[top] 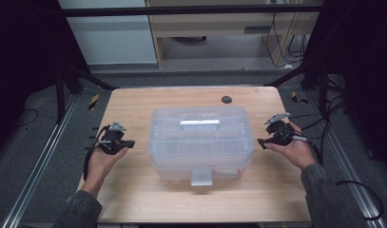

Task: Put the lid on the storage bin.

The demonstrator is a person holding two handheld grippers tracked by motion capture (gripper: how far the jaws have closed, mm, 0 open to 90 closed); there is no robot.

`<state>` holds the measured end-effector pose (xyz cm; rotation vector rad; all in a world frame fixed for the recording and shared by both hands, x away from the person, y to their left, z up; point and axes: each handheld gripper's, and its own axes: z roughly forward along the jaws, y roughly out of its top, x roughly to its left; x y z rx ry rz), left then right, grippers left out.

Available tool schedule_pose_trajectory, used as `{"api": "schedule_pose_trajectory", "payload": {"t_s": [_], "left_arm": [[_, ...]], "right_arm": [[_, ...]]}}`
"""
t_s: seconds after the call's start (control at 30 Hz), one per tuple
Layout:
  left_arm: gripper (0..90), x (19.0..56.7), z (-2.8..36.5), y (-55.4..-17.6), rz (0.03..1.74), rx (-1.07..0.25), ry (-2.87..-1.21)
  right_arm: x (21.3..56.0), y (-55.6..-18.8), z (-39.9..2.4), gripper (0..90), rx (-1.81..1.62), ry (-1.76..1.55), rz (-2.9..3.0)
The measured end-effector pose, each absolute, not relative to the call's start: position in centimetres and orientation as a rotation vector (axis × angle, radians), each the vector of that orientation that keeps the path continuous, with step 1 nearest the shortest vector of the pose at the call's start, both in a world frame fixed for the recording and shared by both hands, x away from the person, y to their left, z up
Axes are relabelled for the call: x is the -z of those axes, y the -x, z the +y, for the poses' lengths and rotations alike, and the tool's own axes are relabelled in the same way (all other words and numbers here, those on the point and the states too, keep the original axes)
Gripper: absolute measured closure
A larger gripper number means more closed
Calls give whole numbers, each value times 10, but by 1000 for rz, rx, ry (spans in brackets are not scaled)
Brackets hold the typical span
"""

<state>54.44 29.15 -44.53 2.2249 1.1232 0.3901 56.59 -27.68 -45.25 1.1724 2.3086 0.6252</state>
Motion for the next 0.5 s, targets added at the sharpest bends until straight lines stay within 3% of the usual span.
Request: {"api": "schedule_pose_trajectory", "payload": {"t_s": [0.5], "left_arm": [[897,460,291,-569,1159,-416,-2227]], "right_arm": [[468,-598,-287,200,-684,-1328,2233]]}}
